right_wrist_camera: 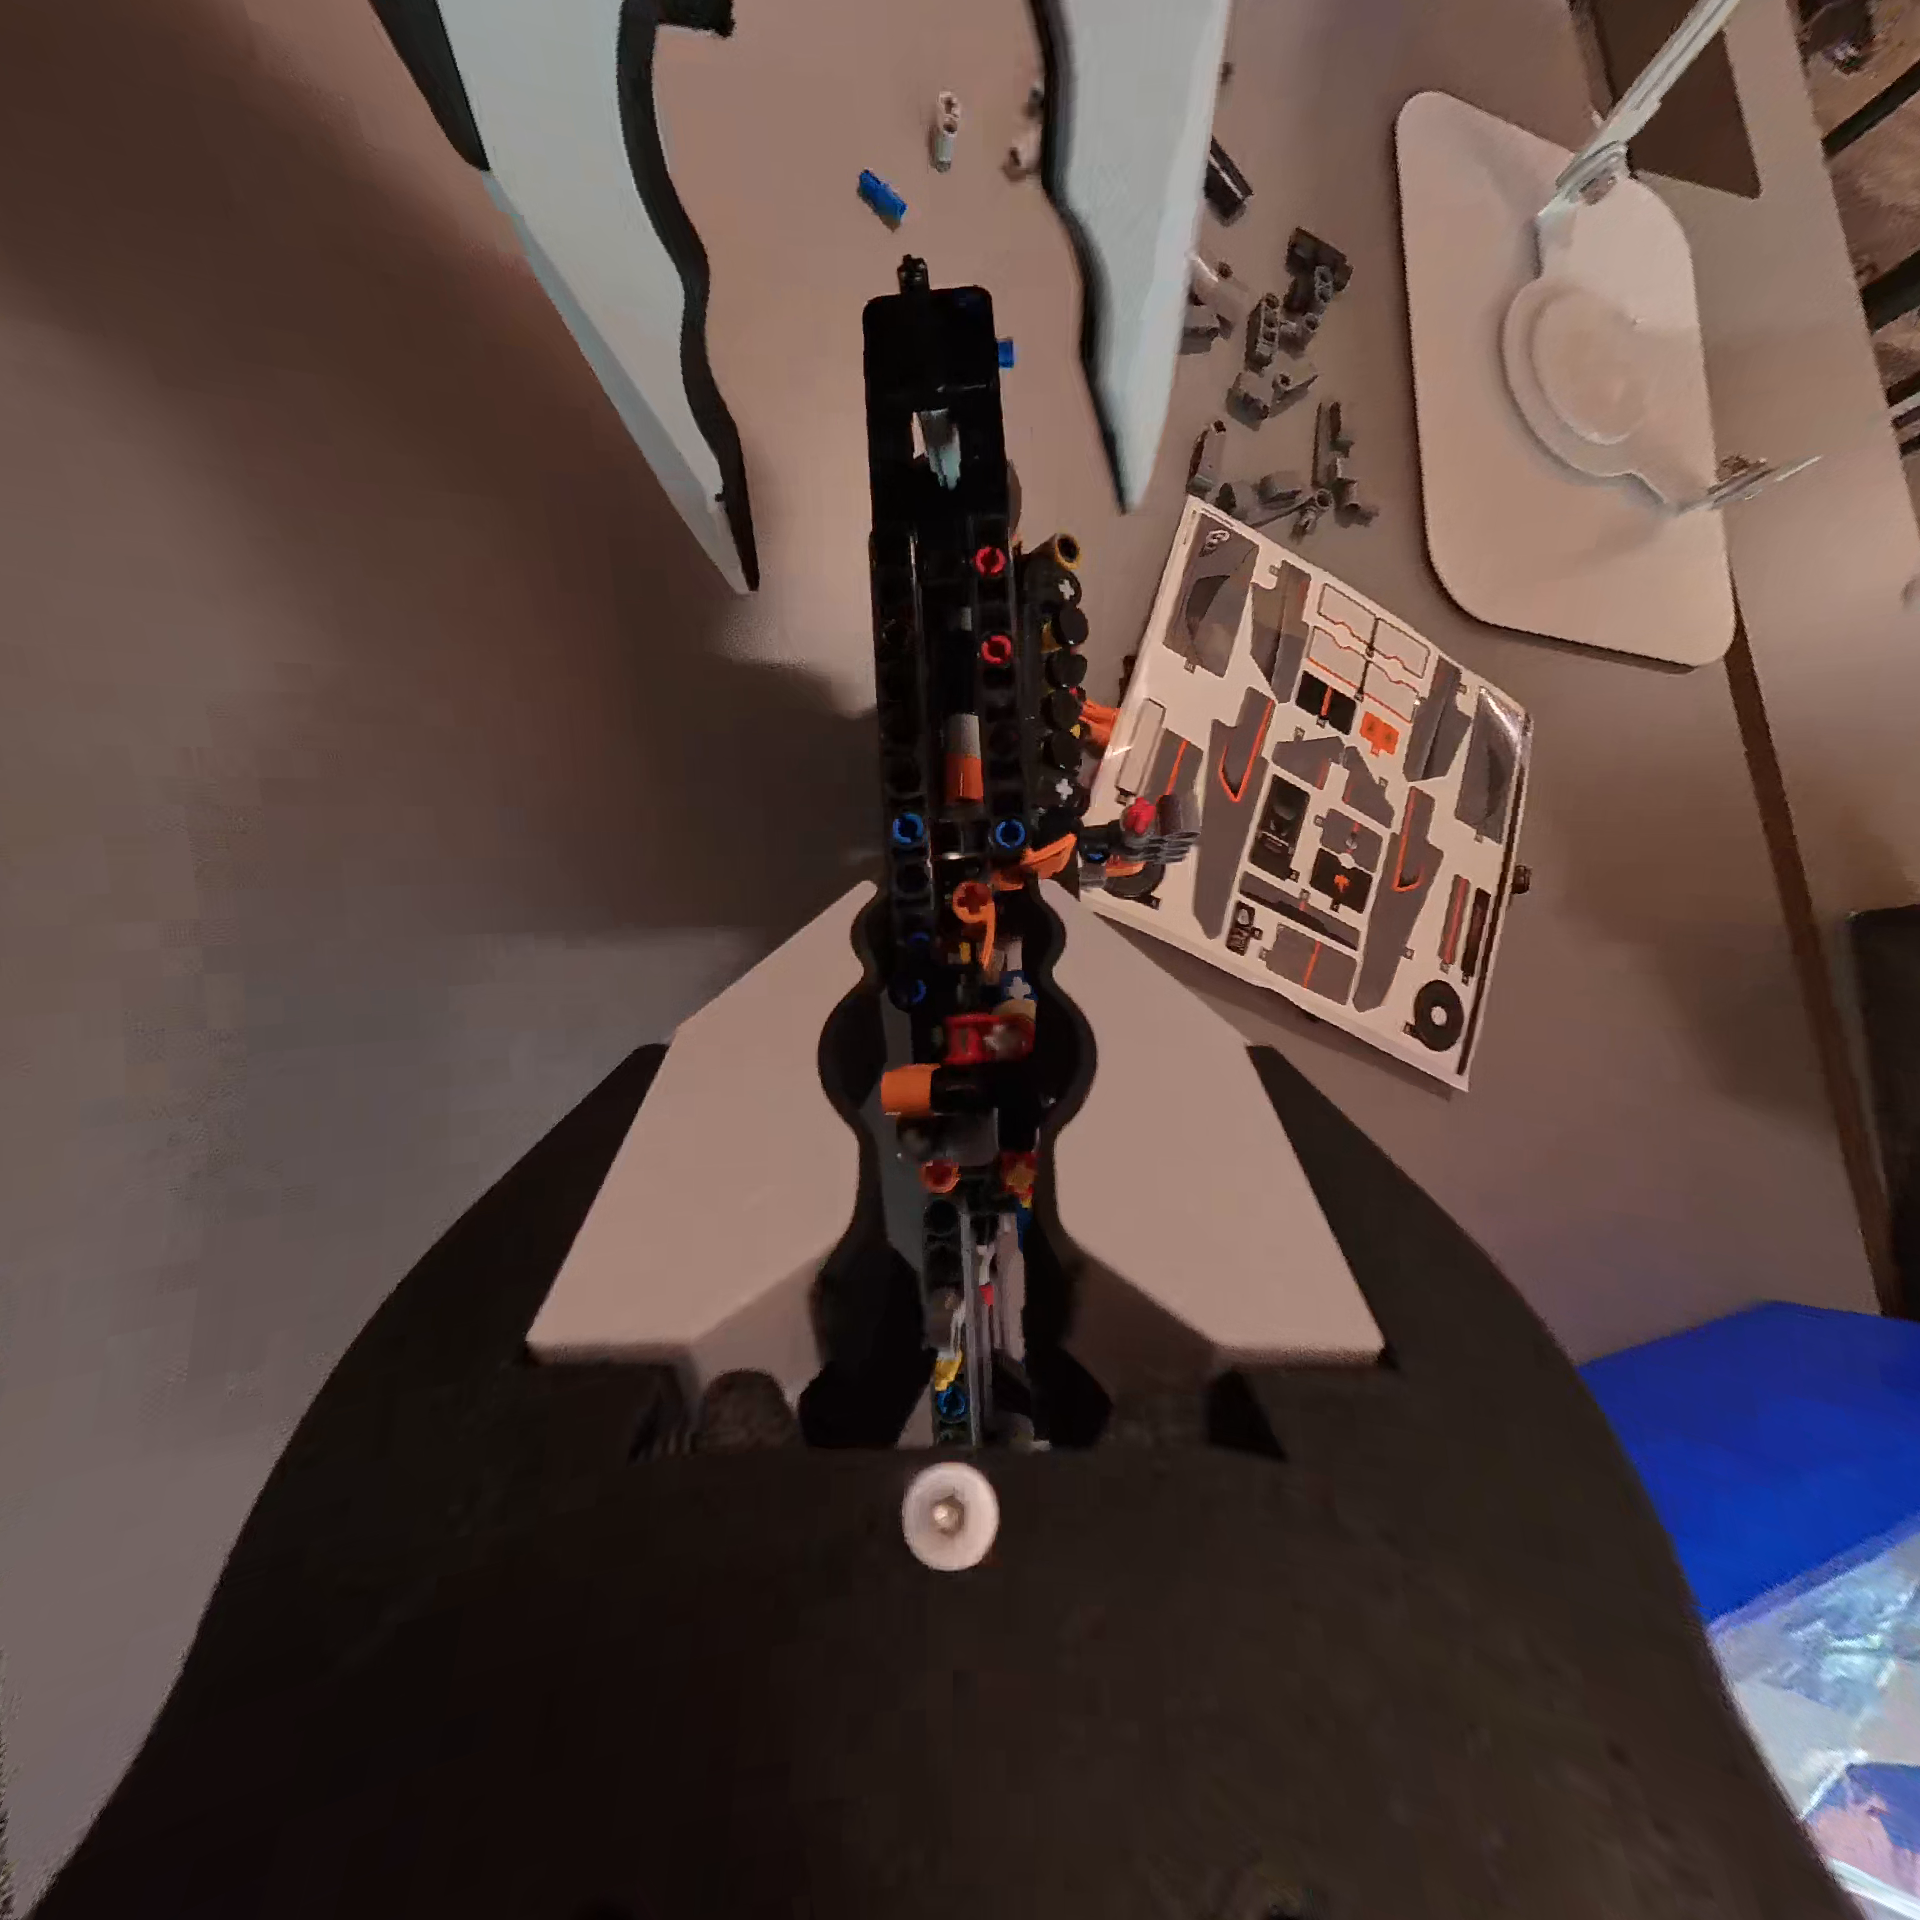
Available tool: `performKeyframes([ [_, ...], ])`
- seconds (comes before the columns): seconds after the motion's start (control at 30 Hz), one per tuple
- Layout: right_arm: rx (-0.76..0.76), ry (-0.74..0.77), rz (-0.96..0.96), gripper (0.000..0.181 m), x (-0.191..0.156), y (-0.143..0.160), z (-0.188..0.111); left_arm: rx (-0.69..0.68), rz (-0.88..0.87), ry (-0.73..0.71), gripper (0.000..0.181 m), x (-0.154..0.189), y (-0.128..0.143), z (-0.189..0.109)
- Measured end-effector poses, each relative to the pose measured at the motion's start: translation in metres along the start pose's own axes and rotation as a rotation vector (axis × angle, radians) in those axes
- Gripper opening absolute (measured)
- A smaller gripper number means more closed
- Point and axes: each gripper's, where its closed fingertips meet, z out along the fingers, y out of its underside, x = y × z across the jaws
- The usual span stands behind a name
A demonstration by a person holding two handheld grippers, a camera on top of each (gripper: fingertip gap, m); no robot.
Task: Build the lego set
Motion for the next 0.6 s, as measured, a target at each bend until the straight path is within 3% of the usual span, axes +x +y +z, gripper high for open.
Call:
performKeyframes([
  [0.2, 0.032, -0.016, 0.016, 0.020, -0.005, -0.001, -0.002, -0.033, 0.015, -0.033, 0.080, 0.001, 0.010, 0.004],
  [0.43, 0.081, -0.112, 0.033, 0.019, -0.013, -0.005, -0.008, 0.015, 0.021, 0.000, 0.043, 0.004, 0.001, 0.017],
  [0.6, 0.090, -0.118, 0.033, 0.018, -0.013, -0.004, -0.010, 0.034, -0.017, -0.017, 0.038, 0.005, -0.002, 0.016],
])
